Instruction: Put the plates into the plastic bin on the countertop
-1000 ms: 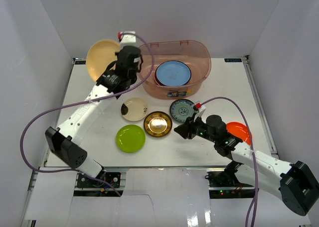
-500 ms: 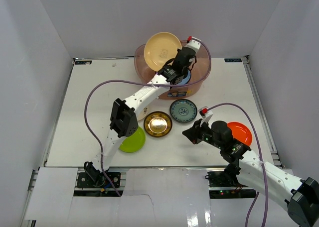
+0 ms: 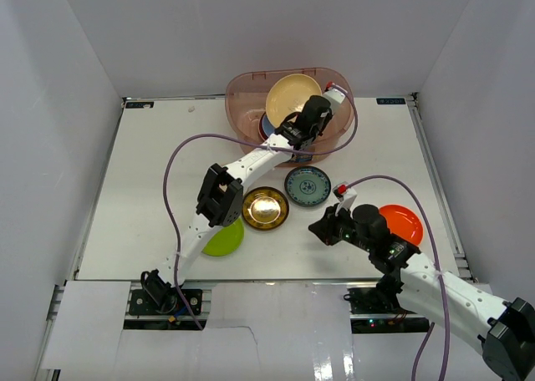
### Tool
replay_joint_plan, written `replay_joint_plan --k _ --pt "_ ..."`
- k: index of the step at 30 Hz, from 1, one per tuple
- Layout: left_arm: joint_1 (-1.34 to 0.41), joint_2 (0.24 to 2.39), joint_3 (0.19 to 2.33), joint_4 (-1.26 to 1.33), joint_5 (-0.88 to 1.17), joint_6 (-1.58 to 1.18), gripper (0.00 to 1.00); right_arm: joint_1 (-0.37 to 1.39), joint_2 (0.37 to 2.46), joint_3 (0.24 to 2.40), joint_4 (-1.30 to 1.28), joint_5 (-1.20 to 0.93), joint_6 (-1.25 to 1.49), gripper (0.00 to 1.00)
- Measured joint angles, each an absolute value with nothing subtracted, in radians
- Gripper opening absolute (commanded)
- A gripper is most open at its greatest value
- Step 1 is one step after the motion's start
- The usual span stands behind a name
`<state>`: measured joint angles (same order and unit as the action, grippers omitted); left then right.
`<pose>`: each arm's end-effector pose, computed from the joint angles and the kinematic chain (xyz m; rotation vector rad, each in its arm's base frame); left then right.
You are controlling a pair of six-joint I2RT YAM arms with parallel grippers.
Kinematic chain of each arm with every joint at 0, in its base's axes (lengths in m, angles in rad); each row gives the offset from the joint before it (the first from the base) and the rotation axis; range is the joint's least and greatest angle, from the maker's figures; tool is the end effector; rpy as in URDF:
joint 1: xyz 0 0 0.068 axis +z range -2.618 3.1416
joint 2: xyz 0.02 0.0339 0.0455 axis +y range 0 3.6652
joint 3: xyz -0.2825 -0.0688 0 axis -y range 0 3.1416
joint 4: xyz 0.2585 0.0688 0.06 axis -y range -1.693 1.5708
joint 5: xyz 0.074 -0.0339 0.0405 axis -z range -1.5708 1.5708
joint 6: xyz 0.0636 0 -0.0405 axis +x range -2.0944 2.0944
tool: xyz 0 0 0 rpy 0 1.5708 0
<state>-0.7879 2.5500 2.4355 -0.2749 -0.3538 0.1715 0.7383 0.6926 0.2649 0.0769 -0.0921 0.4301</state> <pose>0.4683 -0.4394 0.2504 0.6825 1.8111 -0.0635 0.1378 0.1333 0.1941 -0.3741 1.9846 0.8557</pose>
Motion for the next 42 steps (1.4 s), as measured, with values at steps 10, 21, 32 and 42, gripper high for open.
replay_joint_plan --k 10,21,32,42 --pt "-0.771 2.527 2.395 -0.275 -0.305 0.174 0.73 0.738 0.585 0.293 -0.008 0.042 0.406 0.27" --pt "-0.767 2.030 2.064 -0.387 -0.289 0.021 0.72 0.738 0.645 0.412 -0.203 0.370 0.427 0.82" --pt "-0.760 0.846 0.988 -0.472 -0.307 -0.545 0.75 0.650 0.729 0.376 -0.338 0.637 0.573 0.83" --pt "-0.752 0.755 0.638 -0.822 -0.375 -0.985 0.80 0.275 0.940 0.405 -0.343 0.545 0.535 0.83"
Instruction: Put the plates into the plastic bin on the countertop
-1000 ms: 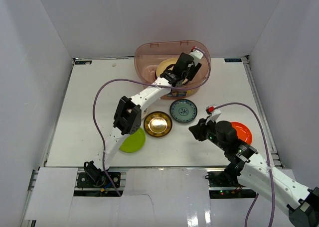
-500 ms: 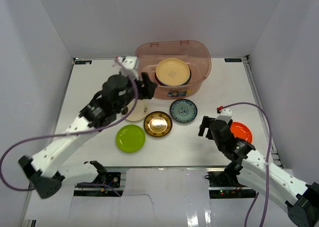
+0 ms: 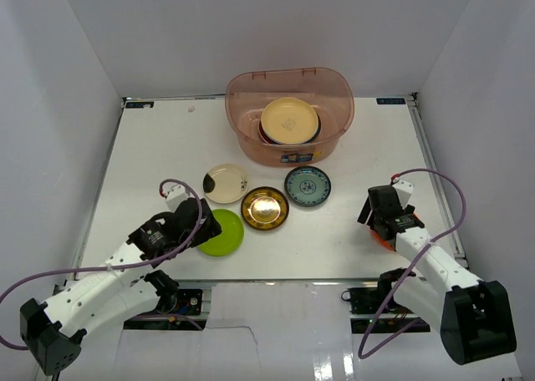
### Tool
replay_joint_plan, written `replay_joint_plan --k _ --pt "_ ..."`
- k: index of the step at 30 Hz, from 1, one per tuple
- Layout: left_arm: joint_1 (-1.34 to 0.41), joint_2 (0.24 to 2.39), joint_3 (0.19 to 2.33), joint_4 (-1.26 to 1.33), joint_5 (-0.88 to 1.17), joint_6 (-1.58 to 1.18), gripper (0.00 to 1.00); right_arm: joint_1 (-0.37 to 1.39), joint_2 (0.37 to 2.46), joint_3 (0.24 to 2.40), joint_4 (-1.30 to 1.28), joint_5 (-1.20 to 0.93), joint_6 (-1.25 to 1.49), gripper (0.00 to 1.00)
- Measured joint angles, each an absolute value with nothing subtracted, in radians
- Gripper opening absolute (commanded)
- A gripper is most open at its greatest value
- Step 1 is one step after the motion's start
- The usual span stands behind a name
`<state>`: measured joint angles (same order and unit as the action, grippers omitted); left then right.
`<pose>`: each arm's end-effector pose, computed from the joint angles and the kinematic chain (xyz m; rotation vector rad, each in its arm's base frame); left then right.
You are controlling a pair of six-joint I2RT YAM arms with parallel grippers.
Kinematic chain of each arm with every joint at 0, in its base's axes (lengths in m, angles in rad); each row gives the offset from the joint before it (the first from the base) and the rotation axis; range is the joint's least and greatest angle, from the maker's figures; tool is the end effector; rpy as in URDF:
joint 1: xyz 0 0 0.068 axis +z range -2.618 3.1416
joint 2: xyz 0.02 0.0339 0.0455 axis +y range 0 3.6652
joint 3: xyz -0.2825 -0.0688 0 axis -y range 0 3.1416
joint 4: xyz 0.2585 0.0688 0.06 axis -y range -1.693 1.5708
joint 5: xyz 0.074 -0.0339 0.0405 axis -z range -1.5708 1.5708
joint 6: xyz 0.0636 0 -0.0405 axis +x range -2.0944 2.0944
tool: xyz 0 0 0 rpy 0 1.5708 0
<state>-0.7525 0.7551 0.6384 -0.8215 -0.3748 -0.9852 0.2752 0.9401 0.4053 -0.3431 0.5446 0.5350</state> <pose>0.1303 -0.0901 0.2292 -0.4335 2.4052 -0.3109 0.1903 0.0195 0.1627 0.5259 2.2423 -0.2620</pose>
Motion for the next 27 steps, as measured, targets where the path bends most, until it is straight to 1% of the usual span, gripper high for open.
replay_joint_plan --k 4,7,8,10,11,12,13,15,16,18,19,24,27 --pt "-0.752 0.759 0.610 -0.894 -0.440 -1.106 0.82 0.266 1.033 0.426 -0.347 0.493 0.515 0.82" --pt "-0.752 0.738 0.591 -0.910 -0.484 -1.162 0.83 0.264 1.110 0.464 -0.362 0.477 0.504 0.76" --pt "-0.752 0.721 0.574 -0.907 -0.495 -1.177 0.83 0.263 1.137 0.481 -0.368 0.474 0.503 0.70" --pt "-0.752 0.676 0.530 -0.898 -0.511 -1.205 0.84 0.263 1.179 0.511 -0.376 0.464 0.496 0.63" --pt "-0.752 0.653 0.501 -0.889 -0.514 -1.217 0.83 0.264 1.201 0.527 -0.378 0.456 0.493 0.55" --pt "-0.752 0.625 0.469 -0.884 -0.516 -1.231 0.83 0.264 1.222 0.541 -0.381 0.447 0.490 0.49" --pt "-0.752 0.604 0.444 -0.883 -0.517 -1.242 0.83 0.264 1.246 0.558 -0.383 0.437 0.487 0.38" --pt "-0.752 0.569 0.406 -0.883 -0.517 -1.261 0.84 0.271 1.282 0.586 -0.387 0.432 0.473 0.29" --pt "-0.752 0.553 0.397 -0.884 -0.520 -1.269 0.84 0.278 1.296 0.598 -0.391 0.436 0.468 0.22" --pt "-0.752 0.527 0.395 -0.881 -0.531 -1.278 0.84 0.306 1.315 0.619 -0.398 0.451 0.459 0.15" --pt "-0.752 0.516 0.395 -0.876 -0.537 -1.282 0.84 0.322 1.322 0.626 -0.400 0.457 0.456 0.08" --pt "-0.752 0.523 0.364 -0.834 -0.544 -1.295 0.86 0.392 1.353 0.650 -0.402 0.468 0.436 0.08" --pt "-0.752 0.558 0.350 -0.834 -0.548 -1.302 0.89 0.436 1.356 0.660 -0.402 0.466 0.421 0.08"
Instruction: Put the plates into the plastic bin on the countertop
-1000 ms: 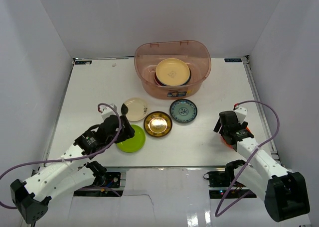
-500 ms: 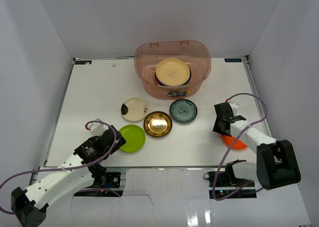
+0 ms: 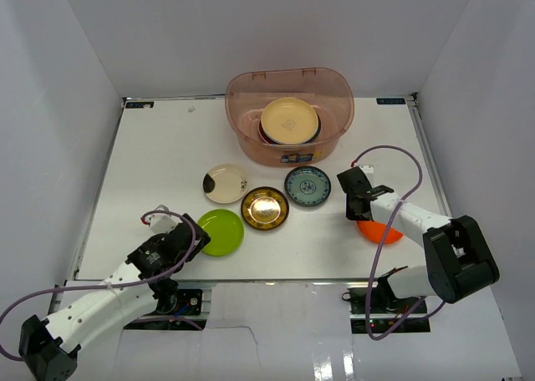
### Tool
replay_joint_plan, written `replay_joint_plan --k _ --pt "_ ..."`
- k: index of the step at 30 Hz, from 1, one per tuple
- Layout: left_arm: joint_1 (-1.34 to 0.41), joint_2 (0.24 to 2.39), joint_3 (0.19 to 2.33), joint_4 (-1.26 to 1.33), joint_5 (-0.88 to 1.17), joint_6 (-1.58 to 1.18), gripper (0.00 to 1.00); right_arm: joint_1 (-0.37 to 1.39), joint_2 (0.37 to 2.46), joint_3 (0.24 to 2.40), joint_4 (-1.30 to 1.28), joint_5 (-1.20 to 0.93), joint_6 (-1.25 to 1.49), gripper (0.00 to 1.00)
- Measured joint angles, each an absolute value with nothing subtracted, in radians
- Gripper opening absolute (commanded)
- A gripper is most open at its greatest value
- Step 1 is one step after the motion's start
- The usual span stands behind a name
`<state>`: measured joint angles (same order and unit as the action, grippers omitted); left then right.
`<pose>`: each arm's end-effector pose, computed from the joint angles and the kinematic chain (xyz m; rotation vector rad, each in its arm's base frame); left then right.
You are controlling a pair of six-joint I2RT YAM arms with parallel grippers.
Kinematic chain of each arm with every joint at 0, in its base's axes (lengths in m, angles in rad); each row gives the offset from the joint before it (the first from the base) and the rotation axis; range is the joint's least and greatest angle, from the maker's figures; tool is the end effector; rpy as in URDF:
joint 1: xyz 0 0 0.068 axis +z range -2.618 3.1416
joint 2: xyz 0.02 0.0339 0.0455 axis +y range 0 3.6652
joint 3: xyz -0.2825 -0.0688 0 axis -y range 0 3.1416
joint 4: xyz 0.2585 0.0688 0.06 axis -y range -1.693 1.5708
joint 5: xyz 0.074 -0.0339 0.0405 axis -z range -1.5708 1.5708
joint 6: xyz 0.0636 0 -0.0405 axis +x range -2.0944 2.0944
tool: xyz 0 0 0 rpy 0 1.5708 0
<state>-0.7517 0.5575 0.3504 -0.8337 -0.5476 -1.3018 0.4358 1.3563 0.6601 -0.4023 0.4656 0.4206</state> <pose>0.1033 -0.0512 0.1578 -0.8287 2.2623 -0.2086 0.2443 0.0823 0.1533 0.1242 2.5119 -0.2907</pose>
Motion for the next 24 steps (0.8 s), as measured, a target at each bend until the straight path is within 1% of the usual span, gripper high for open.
replay_joint_plan --k 1,6,10,12,14,15,19,22,24 --pt "-0.752 0.567 0.350 -0.833 -0.551 -1.303 0.91 0.456 1.356 0.665 -0.403 0.465 0.410 0.08" --pt "-0.752 0.583 0.345 -0.804 -0.564 -1.314 0.91 0.555 1.357 0.698 -0.391 0.448 0.353 0.08" --pt "-0.752 0.607 0.315 -0.743 -0.566 -1.317 0.88 0.605 1.364 0.712 -0.365 0.446 0.309 0.08" --pt "-0.752 0.627 0.299 -0.703 -0.566 -1.317 0.82 0.623 1.370 0.712 -0.364 0.451 0.298 0.08" --pt "-0.752 0.650 0.284 -0.664 -0.566 -1.313 0.79 0.638 1.369 0.711 -0.364 0.469 0.294 0.08" --pt "-0.752 0.660 0.281 -0.644 -0.570 -1.312 0.74 0.649 1.365 0.709 -0.366 0.483 0.294 0.08" --pt "-0.752 0.687 0.258 -0.564 -0.582 -1.310 0.64 0.710 1.320 0.705 -0.400 0.543 0.292 0.08" --pt "-0.752 0.686 0.237 -0.516 -0.590 -1.310 0.60 0.764 1.259 0.742 -0.480 0.596 0.295 0.08" --pt "-0.751 0.682 0.225 -0.493 -0.595 -1.310 0.59 0.794 1.235 0.804 -0.531 0.622 0.295 0.08"
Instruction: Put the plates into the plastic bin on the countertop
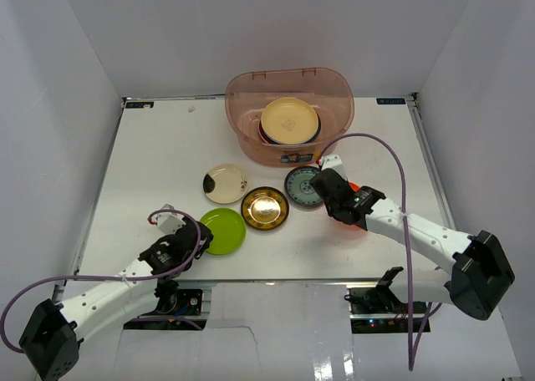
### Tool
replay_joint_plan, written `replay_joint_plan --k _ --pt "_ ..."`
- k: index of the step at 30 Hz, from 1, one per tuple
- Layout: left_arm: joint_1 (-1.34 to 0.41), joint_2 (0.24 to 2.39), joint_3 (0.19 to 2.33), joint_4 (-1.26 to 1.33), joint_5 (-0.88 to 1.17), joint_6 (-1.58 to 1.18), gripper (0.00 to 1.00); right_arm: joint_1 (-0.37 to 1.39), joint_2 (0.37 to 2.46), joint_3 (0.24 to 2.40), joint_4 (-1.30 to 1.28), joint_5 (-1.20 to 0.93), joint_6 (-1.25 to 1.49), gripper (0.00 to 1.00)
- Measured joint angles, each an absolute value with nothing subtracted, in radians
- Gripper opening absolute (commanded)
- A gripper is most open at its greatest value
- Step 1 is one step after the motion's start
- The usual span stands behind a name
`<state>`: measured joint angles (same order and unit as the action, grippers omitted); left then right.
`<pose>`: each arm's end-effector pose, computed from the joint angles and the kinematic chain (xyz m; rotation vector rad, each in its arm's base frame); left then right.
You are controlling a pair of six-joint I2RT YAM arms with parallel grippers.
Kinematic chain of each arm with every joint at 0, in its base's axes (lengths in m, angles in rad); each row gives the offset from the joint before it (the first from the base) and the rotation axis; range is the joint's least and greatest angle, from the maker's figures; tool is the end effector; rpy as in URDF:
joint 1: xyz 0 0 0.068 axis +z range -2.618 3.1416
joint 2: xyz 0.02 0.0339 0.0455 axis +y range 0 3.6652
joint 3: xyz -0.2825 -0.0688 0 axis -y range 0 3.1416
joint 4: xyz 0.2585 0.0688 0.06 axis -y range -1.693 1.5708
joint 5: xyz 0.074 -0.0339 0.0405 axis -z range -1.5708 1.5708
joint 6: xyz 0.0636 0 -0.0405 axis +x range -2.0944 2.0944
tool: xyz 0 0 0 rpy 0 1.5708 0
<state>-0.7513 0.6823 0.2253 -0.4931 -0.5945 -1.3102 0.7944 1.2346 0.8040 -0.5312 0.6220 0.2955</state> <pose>0.1214 -0.0647 0.1284 -0.8571 2.1622 -0.2721 0.2077 0.1586 0.2237 -0.3430 2.2887 -0.2578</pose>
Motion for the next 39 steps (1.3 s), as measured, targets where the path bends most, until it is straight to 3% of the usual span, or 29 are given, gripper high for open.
replay_joint_plan --k 7,12,19,25,35,38,39 --pt "-0.751 0.650 0.187 -0.447 -0.599 -1.310 0.47 0.857 1.238 1.115 -0.602 0.732 0.243 0.08" --pt "-0.751 0.649 0.175 -0.435 -0.597 -1.305 0.25 0.862 1.332 1.322 -0.568 0.803 0.118 0.08" --pt "-0.751 0.648 0.171 -0.408 -0.584 -1.306 0.01 0.844 1.568 1.528 -0.290 0.741 -0.245 0.08" --pt "-0.751 0.631 0.171 -0.410 -0.575 -1.295 0.00 0.788 1.844 1.617 -0.086 0.571 -0.426 0.08" --pt "-0.750 0.494 0.184 -0.458 -0.466 -1.206 0.00 0.705 2.222 1.842 -0.025 0.422 -0.521 0.08" --pt "-0.750 0.413 0.190 -0.492 -0.416 -1.165 0.00 0.690 2.253 1.850 -0.025 0.408 -0.512 0.34" --pt "-0.750 0.388 0.197 -0.512 -0.403 -1.155 0.00 0.686 2.255 1.850 -0.025 0.404 -0.503 0.47"
